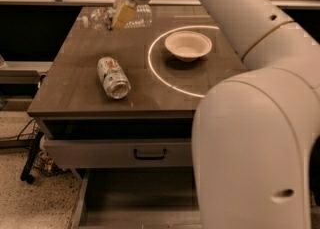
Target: Place water bottle into middle drawer
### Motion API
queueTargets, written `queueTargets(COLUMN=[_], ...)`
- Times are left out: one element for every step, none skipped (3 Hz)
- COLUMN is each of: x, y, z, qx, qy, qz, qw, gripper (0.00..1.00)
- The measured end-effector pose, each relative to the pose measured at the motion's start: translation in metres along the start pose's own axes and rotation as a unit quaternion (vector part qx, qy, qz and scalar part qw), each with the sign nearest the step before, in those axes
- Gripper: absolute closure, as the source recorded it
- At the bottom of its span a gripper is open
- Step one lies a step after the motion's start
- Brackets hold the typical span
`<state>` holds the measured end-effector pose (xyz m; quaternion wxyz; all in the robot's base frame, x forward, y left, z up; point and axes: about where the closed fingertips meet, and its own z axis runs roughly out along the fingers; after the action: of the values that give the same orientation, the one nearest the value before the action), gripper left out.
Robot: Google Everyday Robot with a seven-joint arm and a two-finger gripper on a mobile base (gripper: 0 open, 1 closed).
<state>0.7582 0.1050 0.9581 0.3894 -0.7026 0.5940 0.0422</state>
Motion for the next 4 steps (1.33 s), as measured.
queueTargets(x=[-0.009,-0.009,-0.012,-0.008], y=[-0.003,-0.003,0.021,0.079], z=[-0.051,-0.051,-0.065,-0.115], qx=[0.043,0.043,0.026,0.013], qy=[-0.007,-0.007,-0.001,0.016], qz=[0.006,0.006,-0.003,0.016], qw=[0.9990,0.9990,0.9996,0.9997], gripper=[1.00,1.00,1.00,1.00])
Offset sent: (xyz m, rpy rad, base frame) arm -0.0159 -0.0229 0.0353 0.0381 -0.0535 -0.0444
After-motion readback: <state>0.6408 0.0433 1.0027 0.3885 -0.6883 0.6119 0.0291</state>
